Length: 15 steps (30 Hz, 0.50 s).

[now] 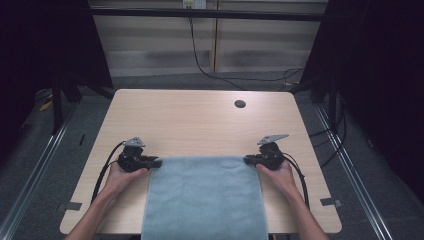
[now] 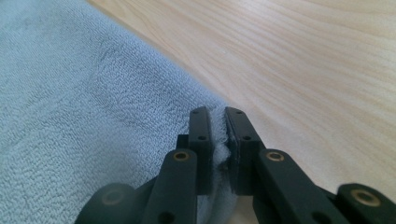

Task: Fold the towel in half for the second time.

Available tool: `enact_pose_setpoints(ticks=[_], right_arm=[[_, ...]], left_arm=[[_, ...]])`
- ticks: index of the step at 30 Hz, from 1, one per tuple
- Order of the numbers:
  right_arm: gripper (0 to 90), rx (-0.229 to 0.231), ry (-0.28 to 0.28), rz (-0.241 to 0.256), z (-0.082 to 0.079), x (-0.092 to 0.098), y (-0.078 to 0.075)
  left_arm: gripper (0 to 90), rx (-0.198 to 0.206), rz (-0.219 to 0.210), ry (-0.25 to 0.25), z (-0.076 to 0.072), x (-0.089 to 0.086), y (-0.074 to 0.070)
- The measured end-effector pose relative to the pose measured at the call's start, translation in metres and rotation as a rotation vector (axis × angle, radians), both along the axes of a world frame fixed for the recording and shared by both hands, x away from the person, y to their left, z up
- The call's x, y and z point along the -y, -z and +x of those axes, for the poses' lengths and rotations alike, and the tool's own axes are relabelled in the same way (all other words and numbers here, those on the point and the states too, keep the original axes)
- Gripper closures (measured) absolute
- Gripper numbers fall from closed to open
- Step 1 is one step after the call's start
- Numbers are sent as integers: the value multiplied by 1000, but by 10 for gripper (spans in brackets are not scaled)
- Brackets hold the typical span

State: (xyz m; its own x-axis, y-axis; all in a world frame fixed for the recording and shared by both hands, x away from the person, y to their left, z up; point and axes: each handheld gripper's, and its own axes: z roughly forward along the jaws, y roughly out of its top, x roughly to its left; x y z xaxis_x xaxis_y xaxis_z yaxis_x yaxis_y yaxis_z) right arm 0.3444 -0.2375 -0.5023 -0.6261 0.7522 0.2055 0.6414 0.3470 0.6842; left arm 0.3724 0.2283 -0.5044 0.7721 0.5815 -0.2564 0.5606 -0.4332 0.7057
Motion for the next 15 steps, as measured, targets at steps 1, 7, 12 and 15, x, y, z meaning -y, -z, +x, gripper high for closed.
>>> enact_pose_setpoints(ticks=[1, 7, 12, 15], right_arm=[[828, -3, -1, 5, -1, 0, 0], [840, 27, 16, 89, -2, 8, -15], [843, 68, 4, 109, 1, 7, -29], [845, 75, 14, 120, 5, 9, -36]], left_arm=[[792, -1, -3, -3, -1, 0, -1], [818, 26, -64, -23, -5, -2, -12], [828, 40, -95, -36, -5, -2, -22], [829, 69, -119, -53, 0, -5, -34]])
